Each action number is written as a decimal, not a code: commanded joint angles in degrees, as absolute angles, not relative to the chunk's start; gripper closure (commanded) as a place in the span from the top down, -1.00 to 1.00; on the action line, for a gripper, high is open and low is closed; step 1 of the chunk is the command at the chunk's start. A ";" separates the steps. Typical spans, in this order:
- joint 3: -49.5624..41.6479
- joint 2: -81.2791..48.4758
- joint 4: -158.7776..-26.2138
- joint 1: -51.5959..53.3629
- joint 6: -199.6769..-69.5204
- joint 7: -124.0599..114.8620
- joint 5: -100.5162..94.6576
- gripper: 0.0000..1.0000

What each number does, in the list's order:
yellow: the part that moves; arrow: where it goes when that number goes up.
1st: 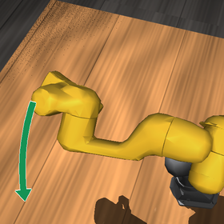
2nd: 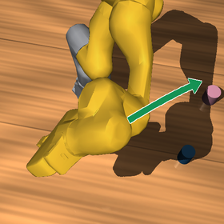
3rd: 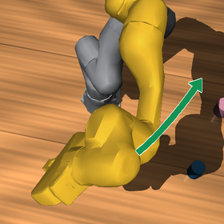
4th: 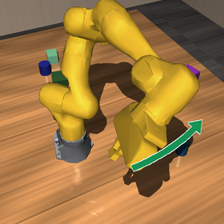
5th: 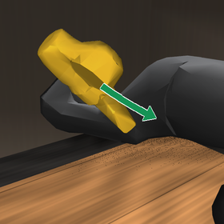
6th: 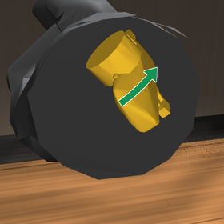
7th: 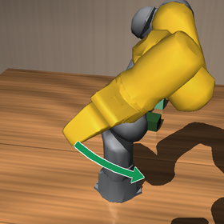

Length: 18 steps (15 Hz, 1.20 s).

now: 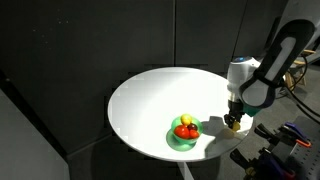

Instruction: Pick up the yellow toy lemon and put it in the green bowl

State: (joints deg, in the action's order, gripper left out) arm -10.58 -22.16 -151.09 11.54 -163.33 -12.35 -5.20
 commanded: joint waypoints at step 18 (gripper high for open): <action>0.41 -6.77 -149.36 7.47 -149.96 -7.01 -7.34 -0.35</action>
State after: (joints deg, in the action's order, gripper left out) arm -1.71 -8.13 -150.57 8.74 -152.42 -9.58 -8.37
